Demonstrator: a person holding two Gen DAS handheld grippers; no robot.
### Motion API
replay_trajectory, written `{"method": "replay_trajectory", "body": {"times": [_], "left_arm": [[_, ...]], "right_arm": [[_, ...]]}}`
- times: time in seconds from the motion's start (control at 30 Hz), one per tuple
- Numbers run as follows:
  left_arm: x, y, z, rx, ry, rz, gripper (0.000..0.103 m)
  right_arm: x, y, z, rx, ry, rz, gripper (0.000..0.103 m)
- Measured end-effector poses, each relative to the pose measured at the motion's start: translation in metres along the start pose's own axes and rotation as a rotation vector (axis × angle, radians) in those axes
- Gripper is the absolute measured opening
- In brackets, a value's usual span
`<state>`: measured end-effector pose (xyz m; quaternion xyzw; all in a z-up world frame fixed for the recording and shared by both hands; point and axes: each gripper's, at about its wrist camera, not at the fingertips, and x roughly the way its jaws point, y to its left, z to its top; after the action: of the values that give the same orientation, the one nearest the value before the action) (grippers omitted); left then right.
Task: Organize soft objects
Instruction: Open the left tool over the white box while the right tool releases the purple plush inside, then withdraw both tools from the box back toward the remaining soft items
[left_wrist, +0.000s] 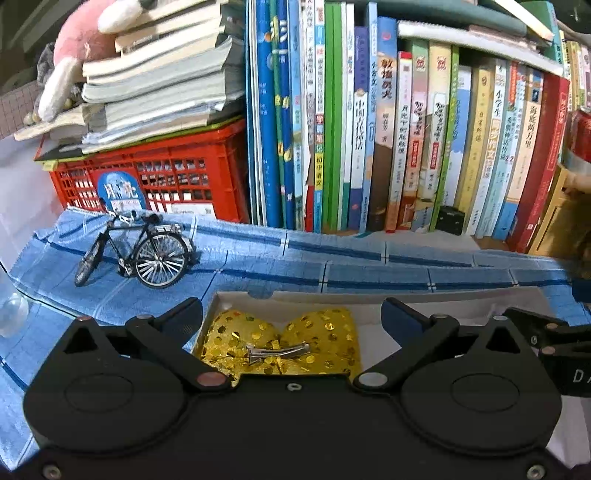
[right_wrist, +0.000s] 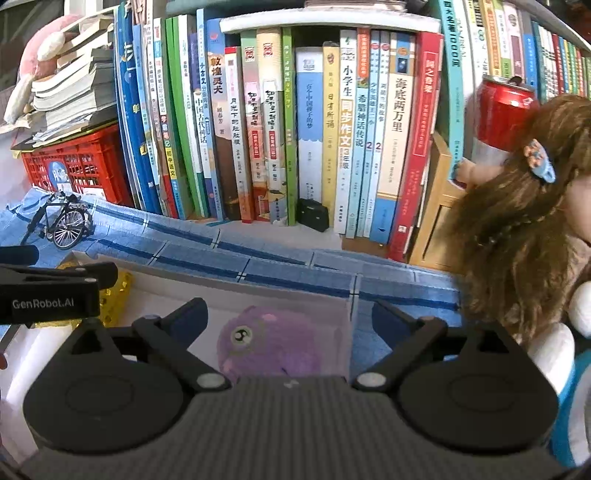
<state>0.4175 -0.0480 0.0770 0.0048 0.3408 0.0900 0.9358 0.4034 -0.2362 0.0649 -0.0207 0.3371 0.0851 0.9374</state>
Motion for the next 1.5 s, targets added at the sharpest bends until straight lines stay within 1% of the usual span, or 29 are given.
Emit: {"method": "replay_trajectory", "body": {"times": [0.2,0.27,0.5,0.57,0.7,0.83,0.9,1.03,1.2,1.3,1.43,1.5], "left_arm": [[-0.018,-0.002,0.003,-0.002,-0.023,-0.009,0.103],[-0.027,-0.002,0.004,-0.007,-0.030,-0.024,0.103],[-0.065,-0.004,0.001,-0.013,-0.059,-0.048,0.103],[-0.079,-0.001,-0.001,-0.027,-0.069,-0.069,0.103],[-0.118,0.006,-0.009,-0.053,-0.114,-0.103,0.103],[-0.167,0.013,-0.018,-0.056,-0.178,-0.128,0.103],[-0.191,0.017,-0.023,-0.055,-0.208,-0.139,0.103],[-0.237,0.029,-0.040,-0.054,-0.252,-0.177,0.103],[-0.277,0.047,-0.068,-0.049,-0.299,-0.159,0.103],[-0.294,0.063,-0.086,-0.058,-0.313,-0.155,0.103],[-0.306,0.091,-0.111,-0.082,-0.308,-0.163,0.103],[-0.313,0.104,-0.124,-0.081,-0.316,-0.147,0.103]], "right_arm": [[-0.015,-0.003,-0.006,0.001,-0.004,-0.016,0.101],[-0.021,-0.004,-0.007,0.004,-0.010,-0.018,0.103],[-0.051,-0.001,-0.011,0.015,-0.034,-0.039,0.103],[-0.065,0.000,-0.013,0.024,-0.046,-0.042,0.103],[-0.099,0.004,-0.022,0.045,-0.095,-0.055,0.103],[-0.135,0.013,-0.032,0.034,-0.112,-0.051,0.103],[-0.156,0.020,-0.039,0.021,-0.135,-0.059,0.103],[-0.198,0.028,-0.053,0.001,-0.187,-0.074,0.103],[-0.242,0.035,-0.075,-0.028,-0.230,-0.084,0.103],[-0.262,0.034,-0.091,-0.024,-0.255,-0.093,0.103],[-0.278,0.034,-0.113,-0.005,-0.277,-0.105,0.103],[-0.283,0.034,-0.123,-0.010,-0.282,-0.119,0.103]]}}
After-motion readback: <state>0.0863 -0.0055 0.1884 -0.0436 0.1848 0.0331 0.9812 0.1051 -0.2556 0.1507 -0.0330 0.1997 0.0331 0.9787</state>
